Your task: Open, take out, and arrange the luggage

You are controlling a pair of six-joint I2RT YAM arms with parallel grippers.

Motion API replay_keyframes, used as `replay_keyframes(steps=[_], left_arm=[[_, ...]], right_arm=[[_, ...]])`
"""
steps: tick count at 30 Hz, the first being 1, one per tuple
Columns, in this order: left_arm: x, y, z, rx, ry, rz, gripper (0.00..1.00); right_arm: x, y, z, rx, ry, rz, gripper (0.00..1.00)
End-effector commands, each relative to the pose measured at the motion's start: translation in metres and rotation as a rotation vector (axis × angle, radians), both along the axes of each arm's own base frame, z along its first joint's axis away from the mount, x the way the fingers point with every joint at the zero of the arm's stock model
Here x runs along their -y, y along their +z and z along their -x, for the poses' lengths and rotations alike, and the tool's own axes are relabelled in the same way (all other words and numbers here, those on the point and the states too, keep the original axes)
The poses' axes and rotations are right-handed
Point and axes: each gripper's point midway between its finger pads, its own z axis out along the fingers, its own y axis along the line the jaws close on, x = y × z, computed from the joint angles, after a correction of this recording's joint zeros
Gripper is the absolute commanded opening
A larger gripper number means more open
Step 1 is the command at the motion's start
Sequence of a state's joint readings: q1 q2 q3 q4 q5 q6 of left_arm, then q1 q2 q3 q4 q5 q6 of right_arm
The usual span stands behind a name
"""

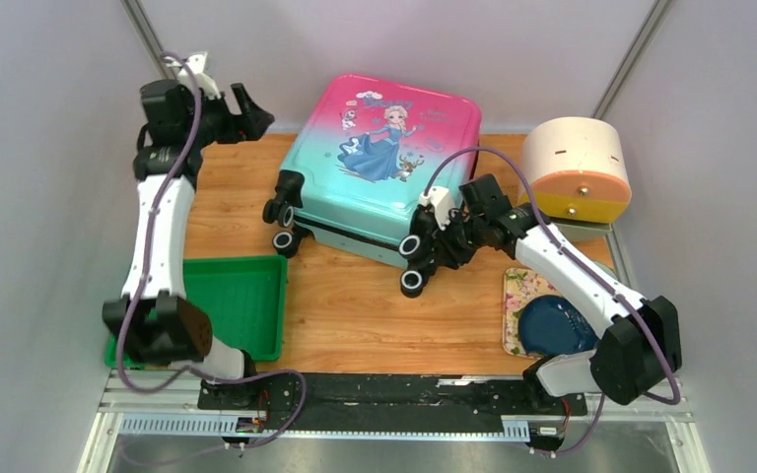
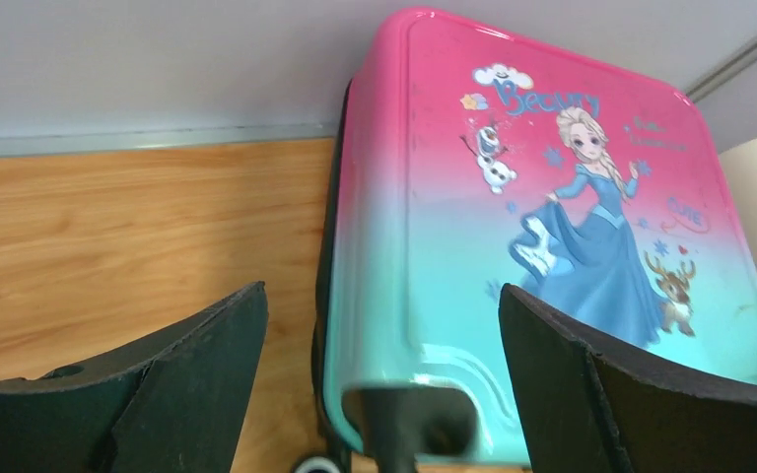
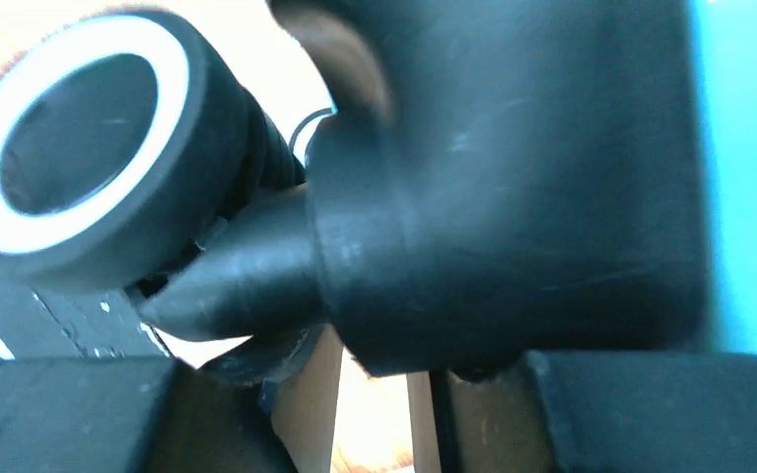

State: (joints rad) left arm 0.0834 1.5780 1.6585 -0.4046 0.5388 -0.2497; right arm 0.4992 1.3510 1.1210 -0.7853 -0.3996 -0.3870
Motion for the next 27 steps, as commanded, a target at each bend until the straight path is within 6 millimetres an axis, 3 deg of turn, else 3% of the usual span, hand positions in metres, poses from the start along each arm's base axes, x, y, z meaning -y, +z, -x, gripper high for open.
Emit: replay_keyframes(steps=[1, 2, 3, 4, 6, 7, 9, 11, 15, 17, 19, 20, 22, 23, 26, 27], left_arm=[[-0.010, -0.012, 0.070, -0.030, 0.062, -0.104, 0.94], [-0.012, -0.023, 0.080, -0.055, 0.080, -0.092, 0.94], [-0.013, -0.048, 0.100, -0.102, 0.097, -0.069, 0.94], [-0.015, -0.054, 0.106, -0.115, 0.119, -0.013, 0.94], [-0.011, -0.076, 0.124, -0.152, 0.129, 0.067, 0.92], [-0.009, -0.081, 0.128, -0.153, 0.123, 0.088, 0.91], [-0.005, -0.088, 0.134, -0.143, 0.106, 0.107, 0.89], [-0.004, -0.101, 0.135, -0.170, 0.119, 0.147, 0.88], [-0.002, -0.118, 0.122, -0.235, 0.120, 0.192, 0.85], [-0.001, -0.118, 0.112, -0.232, 0.113, 0.207, 0.85], [-0.003, -0.120, 0.094, -0.237, 0.107, 0.210, 0.84], [-0.004, -0.121, 0.087, -0.240, 0.110, 0.209, 0.84], [-0.006, -0.124, 0.064, -0.245, 0.098, 0.201, 0.83], [-0.007, -0.125, 0.051, -0.246, 0.087, 0.203, 0.83], [-0.009, -0.123, 0.018, -0.219, 0.058, 0.193, 0.82], [-0.009, -0.124, 0.011, -0.214, 0.048, 0.180, 0.82]], right_arm=[[-0.068, 0.062, -0.052, 0.202, -0.038, -0.215, 0.33], [-0.076, 0.078, -0.061, 0.238, -0.050, -0.241, 0.34], [-0.082, 0.082, -0.065, 0.239, -0.061, -0.252, 0.36], [-0.090, 0.081, -0.068, 0.224, -0.078, -0.263, 0.37], [-0.105, 0.101, -0.074, 0.249, -0.061, -0.311, 0.38], [-0.116, 0.096, -0.074, 0.239, -0.041, -0.306, 0.38], [-0.130, 0.107, -0.075, 0.259, -0.014, -0.323, 0.39], [-0.147, 0.104, -0.069, 0.246, 0.027, -0.335, 0.39], [-0.164, 0.118, -0.048, 0.241, 0.124, -0.363, 0.48], [-0.156, 0.130, -0.036, 0.229, 0.154, -0.366, 0.53], [-0.140, 0.133, -0.030, 0.217, 0.160, -0.359, 0.66], [-0.128, 0.142, -0.018, 0.208, 0.172, -0.364, 0.71], [-0.101, 0.136, -0.013, 0.170, 0.134, -0.335, 0.80], [-0.088, 0.146, -0.010, 0.182, 0.111, -0.345, 0.84], [-0.046, 0.151, -0.030, 0.177, -0.038, -0.352, 0.85], [-0.023, 0.155, -0.047, 0.172, -0.148, -0.368, 0.85]])
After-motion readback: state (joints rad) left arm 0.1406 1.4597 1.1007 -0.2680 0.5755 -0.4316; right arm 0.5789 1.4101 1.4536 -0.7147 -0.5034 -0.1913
